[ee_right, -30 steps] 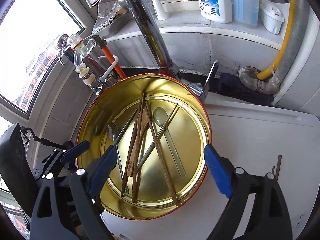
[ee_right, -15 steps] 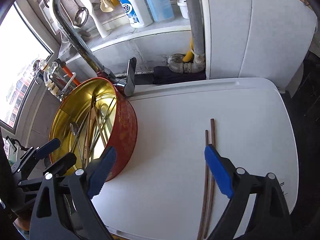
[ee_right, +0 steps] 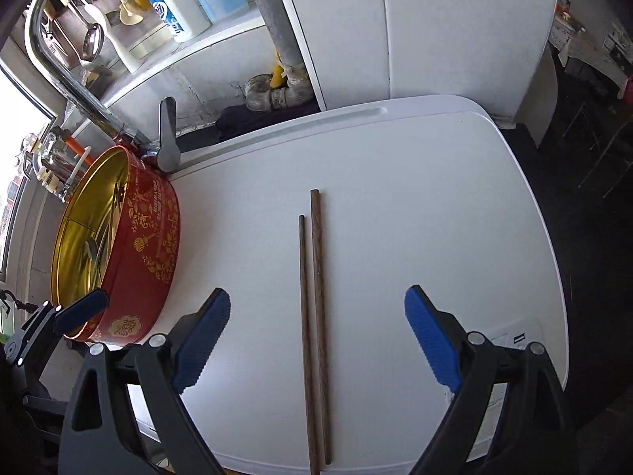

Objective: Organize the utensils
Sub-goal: 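Move both tools to the last two wooden chopsticks and grasp one each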

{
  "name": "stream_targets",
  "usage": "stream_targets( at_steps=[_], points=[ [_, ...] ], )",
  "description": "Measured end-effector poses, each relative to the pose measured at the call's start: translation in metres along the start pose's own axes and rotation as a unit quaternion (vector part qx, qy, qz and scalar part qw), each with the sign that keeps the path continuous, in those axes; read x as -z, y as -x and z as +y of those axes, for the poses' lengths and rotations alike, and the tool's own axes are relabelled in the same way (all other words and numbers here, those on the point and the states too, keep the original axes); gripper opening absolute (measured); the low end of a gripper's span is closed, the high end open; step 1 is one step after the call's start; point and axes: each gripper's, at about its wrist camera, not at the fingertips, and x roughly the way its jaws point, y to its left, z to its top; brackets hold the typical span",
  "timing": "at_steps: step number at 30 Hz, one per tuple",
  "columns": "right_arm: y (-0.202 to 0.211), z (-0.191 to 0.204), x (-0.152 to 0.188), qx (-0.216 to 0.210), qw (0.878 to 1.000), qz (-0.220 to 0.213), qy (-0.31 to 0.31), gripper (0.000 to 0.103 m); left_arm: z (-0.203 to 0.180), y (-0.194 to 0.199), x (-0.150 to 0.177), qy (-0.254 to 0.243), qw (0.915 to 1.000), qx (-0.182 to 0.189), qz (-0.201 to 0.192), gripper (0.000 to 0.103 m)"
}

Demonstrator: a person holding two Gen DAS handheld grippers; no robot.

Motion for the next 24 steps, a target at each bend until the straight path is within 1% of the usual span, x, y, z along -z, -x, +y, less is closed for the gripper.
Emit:
stream_targets(
  at_steps=[6,8,12,16,20,22,24],
  points=[
    [-0.027,-0.014,-0.002,0.018,0.999,0.035,-0.005,0.091,-0.026,-0.047,0.006,-0.018,0.9976,0.021,0.064,0.073],
    [-0.034,-0.017,-0.001,0.026,0.999,0.040,-0.004,0.091,-0.030,-0.058,0.006,-0.021,0.9965,0.021,0.078,0.073],
    [-0.044,-0.022,-0.001,0.051,0.998,0.036,0.007,0.091,-0.034,-0.074,0.002,-0.020,0.9951,0.015,0.096,0.073],
    [-0.050,-0.026,-0.002,0.066,0.997,0.035,0.020,0.091,-0.042,-0.086,0.001,-0.029,0.9934,0.007,0.110,0.073],
    [-0.058,-0.028,-0.003,0.056,0.997,0.047,0.019,0.091,-0.049,-0.093,0.002,-0.039,0.9917,0.000,0.122,0.073],
    [-0.058,-0.026,-0.003,0.053,0.997,0.045,0.025,0.091,-0.049,-0.096,0.002,-0.042,0.9910,-0.005,0.127,0.073],
    [-0.059,-0.024,-0.004,0.047,0.997,0.046,0.028,0.091,-0.051,-0.097,0.002,-0.047,0.9910,-0.012,0.125,0.073]
  ],
)
